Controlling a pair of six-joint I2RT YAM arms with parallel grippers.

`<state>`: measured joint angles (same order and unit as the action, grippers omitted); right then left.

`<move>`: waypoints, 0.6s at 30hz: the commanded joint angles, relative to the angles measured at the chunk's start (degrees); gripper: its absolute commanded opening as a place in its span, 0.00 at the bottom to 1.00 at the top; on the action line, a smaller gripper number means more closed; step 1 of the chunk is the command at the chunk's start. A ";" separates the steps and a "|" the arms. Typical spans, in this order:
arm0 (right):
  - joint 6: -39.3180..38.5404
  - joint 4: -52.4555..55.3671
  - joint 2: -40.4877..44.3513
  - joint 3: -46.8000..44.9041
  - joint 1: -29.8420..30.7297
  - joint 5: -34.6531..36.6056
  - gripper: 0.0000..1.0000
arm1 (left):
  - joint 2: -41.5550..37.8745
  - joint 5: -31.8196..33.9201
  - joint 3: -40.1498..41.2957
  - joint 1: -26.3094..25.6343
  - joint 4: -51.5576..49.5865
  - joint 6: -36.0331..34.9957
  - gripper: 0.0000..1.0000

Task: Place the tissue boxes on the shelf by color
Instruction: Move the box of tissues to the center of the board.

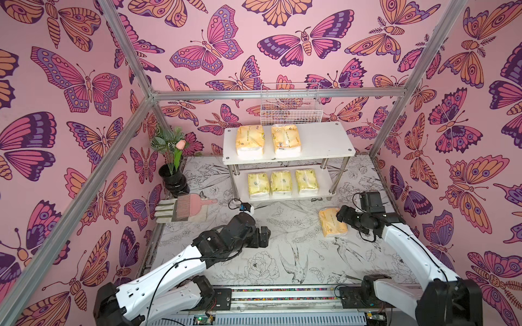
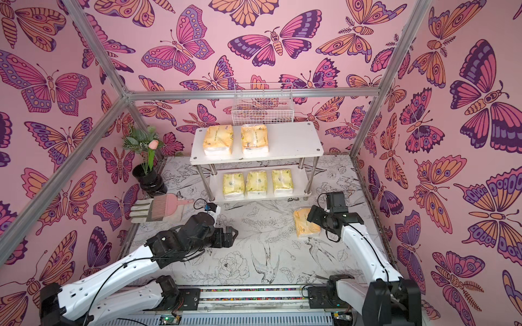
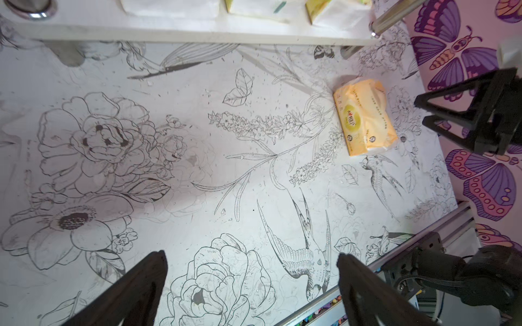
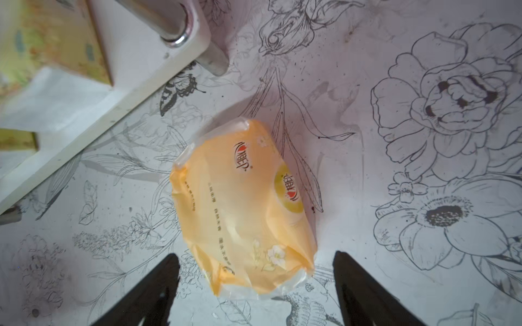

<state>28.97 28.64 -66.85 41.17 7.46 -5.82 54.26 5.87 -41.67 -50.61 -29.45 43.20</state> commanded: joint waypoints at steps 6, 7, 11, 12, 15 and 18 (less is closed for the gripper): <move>1.24 -10.84 -12.54 2.85 -0.77 -2.34 0.88 | 0.94 2.91 3.24 -0.98 8.83 2.81 1.00; 1.15 -11.60 -13.75 3.12 -0.77 -2.75 0.88 | 0.85 2.83 3.39 -0.98 8.96 2.75 1.00; 1.37 -14.67 -16.96 3.09 -0.78 -6.93 0.86 | 0.67 2.53 3.85 -0.98 9.29 2.54 1.00; 1.71 -15.30 -17.14 2.93 -0.72 -8.42 0.85 | 0.67 2.43 3.95 -0.98 9.32 2.50 1.00; 3.76 -18.08 -16.41 1.11 -0.02 -12.34 0.84 | 0.76 2.22 4.44 -0.98 9.91 2.31 1.00; 6.23 -19.70 -15.00 -0.75 2.81 -13.76 0.84 | 1.09 2.22 4.99 -0.98 11.07 2.28 1.00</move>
<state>32.18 11.66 -83.26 41.98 8.14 -15.62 55.57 7.38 -38.06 -51.40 -20.01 45.50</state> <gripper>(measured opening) 0.837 0.998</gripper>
